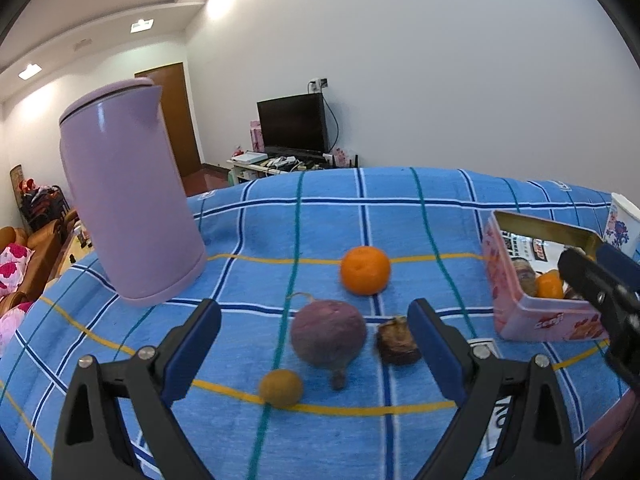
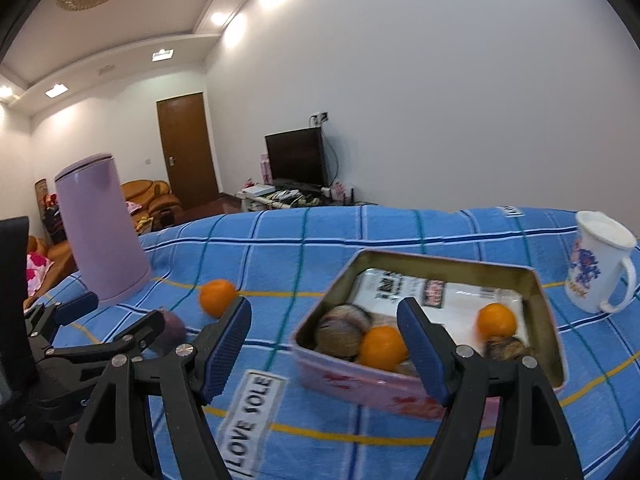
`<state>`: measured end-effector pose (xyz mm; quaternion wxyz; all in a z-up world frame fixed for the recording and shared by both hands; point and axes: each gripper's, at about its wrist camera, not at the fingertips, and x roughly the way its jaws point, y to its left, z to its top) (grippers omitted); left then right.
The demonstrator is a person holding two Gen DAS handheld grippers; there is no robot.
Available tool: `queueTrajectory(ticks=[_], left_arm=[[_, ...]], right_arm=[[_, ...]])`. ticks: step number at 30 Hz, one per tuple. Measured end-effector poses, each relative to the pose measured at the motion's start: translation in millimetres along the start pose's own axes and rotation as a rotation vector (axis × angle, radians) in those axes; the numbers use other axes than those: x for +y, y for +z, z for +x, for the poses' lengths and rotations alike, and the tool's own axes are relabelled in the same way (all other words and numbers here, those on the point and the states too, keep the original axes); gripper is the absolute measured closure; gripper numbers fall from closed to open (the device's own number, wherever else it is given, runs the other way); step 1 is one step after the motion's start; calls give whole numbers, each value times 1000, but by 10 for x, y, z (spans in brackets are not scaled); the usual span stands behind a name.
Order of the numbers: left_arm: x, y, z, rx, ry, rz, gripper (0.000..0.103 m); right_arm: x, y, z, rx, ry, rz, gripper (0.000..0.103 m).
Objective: Organize fruits
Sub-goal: 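Withdraw both tools from the tin toward the remaining fruits, then grasp the brown round fruit with the right tool while the left tool grasps a small yellow fruit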
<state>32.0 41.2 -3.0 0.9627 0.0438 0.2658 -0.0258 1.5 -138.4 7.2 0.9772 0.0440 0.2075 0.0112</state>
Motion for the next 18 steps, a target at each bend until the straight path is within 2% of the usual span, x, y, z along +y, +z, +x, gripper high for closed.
queueTrajectory(ticks=[14, 18], left_arm=[[560, -26, 178, 50, 22, -67, 6], [802, -26, 271, 85, 57, -89, 6]], right_arm=[[476, -42, 180, 57, 62, -12, 26], [553, -63, 252, 98, 71, -18, 26]])
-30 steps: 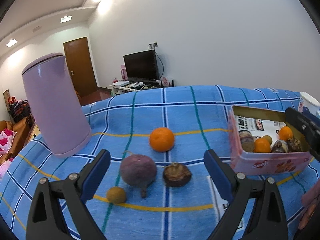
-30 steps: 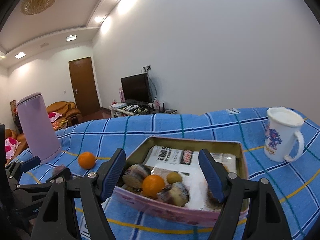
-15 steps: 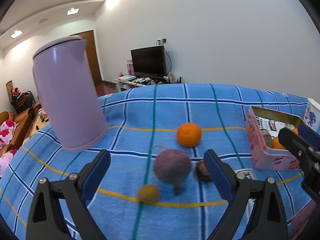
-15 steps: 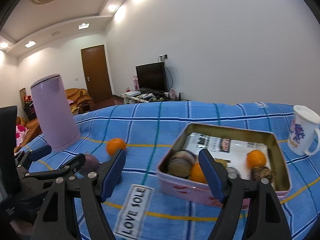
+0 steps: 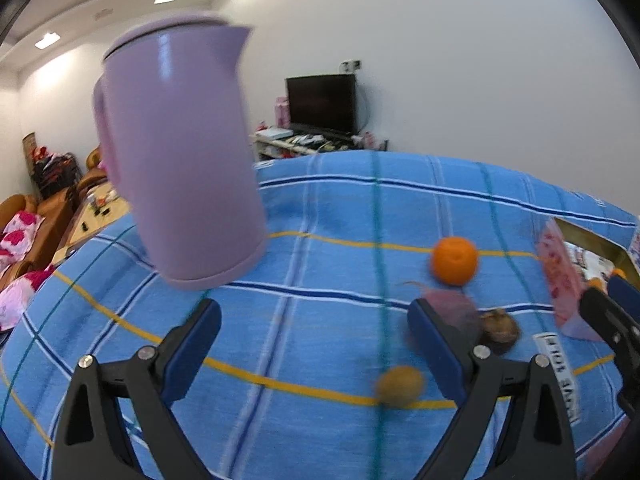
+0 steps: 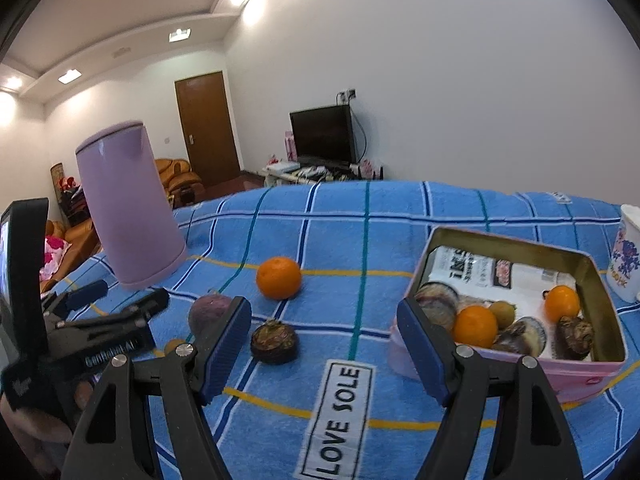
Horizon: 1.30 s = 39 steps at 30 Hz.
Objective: Organize fruits
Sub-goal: 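Grasp the brown round fruit with the right tool while the left tool grasps a small yellow fruit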
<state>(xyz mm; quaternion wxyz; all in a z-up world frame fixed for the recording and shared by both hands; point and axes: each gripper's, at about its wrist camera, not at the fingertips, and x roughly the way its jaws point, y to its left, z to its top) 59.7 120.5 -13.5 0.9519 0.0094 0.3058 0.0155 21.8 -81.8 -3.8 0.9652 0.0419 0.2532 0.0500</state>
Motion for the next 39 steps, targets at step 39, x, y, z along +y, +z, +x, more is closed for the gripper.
queueTrajectory(ticks=[39], left_arm=[[-235, -156, 310, 244, -319, 209, 41]], right_arm=[[109, -140, 245, 253, 109, -31, 61]])
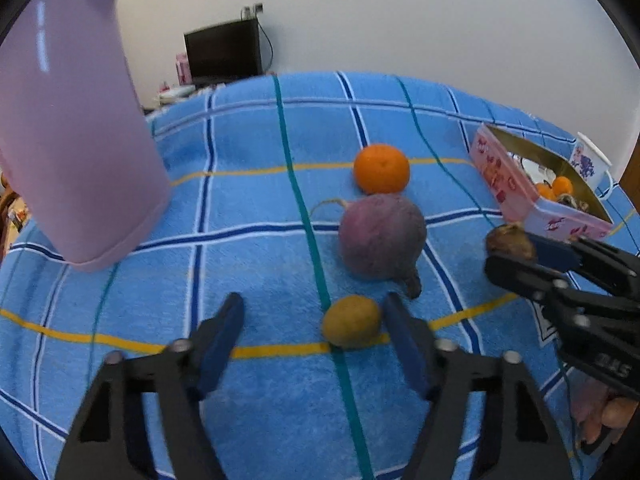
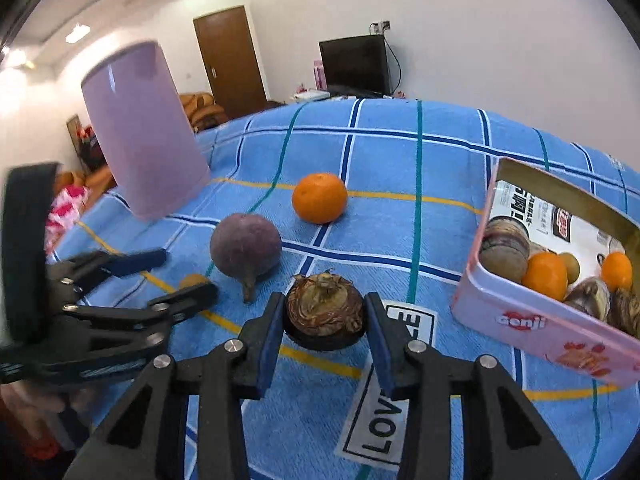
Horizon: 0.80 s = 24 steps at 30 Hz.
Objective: Organize fruits
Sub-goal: 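Grasp the brown round fruit with the right tool while the left tool grasps a small yellow fruit, then carry both fruits over the pink tin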
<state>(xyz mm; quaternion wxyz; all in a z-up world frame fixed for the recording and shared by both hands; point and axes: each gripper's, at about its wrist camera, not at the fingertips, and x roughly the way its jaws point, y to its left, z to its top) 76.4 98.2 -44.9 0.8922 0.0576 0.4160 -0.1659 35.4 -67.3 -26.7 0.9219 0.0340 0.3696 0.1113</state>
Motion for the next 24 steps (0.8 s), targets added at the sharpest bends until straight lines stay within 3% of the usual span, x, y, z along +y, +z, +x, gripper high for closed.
queueTrajectory(ticks=[3, 5, 6, 11, 15, 19, 24], left_arm=[[-28, 23, 66, 23, -16, -1, 48], [-68, 21, 66, 19, -18, 15, 61], [-83, 18, 57, 15, -40, 22, 74], [15, 4, -13, -19, -58, -32, 74], [171, -8, -234, -154, -54, -130, 74], [176, -14, -481, -332, 41, -150, 74], [89, 7, -542, -397, 135, -155, 74]], right_arm=[[-34, -2, 19, 3, 16, 23, 61], [-62, 2, 32, 6, 25, 37, 61], [-74, -2, 21, 4, 28, 41, 61], [-53, 2, -32, -33, 46, 38, 61], [-43, 0, -73, -77, 68, 29, 61], [-10, 9, -171, -138, 78, 6, 61], [55, 19, -292, -226, 57, -41, 61]])
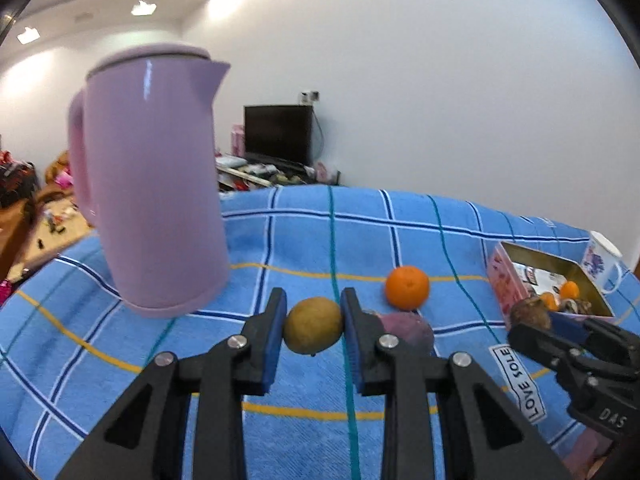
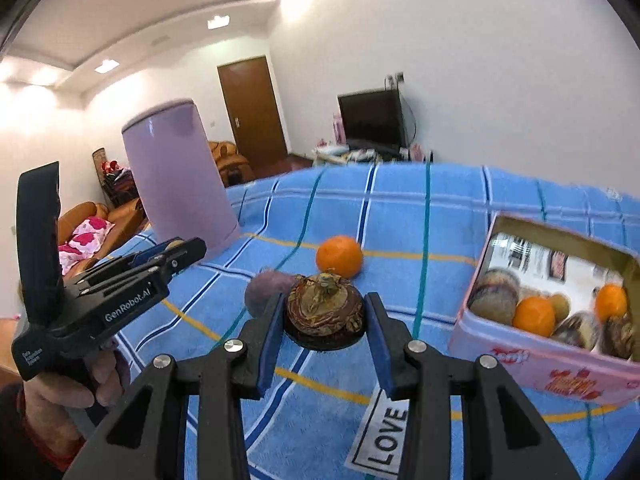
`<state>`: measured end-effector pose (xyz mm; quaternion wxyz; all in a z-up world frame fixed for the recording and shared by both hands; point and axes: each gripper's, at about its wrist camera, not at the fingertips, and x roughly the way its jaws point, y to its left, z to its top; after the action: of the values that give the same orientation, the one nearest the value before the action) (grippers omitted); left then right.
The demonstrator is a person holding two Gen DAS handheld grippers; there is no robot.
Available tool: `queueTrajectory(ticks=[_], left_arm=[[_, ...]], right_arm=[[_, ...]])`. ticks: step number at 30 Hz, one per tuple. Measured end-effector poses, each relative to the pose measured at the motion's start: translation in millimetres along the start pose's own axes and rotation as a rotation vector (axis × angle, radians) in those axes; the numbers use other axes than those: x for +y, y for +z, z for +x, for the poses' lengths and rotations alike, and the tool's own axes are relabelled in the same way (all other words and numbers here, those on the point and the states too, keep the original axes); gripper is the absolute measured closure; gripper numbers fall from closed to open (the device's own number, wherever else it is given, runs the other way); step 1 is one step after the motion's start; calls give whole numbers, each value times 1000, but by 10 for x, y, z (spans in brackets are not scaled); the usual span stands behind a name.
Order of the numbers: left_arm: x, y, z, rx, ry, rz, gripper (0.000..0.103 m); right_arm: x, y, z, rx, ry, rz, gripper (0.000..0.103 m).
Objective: Organize fruits
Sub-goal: 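Carry both fruits over the pink tin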
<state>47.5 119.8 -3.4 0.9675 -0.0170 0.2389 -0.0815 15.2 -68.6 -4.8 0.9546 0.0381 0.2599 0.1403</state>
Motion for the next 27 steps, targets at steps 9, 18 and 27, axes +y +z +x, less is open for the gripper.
queueTrajectory(ticks=[9, 18, 27], left_arm=[[-145, 7, -111, -62, 66, 37, 74], [-305, -27, -154, -75, 139, 77, 74], [-466, -59, -188, -60, 155, 114, 74]], right_arm=[[176, 36, -167, -136, -160, -159, 61], [139, 39, -194, -148, -185, -176, 61], [34, 35, -203, -123, -189, -176, 61]])
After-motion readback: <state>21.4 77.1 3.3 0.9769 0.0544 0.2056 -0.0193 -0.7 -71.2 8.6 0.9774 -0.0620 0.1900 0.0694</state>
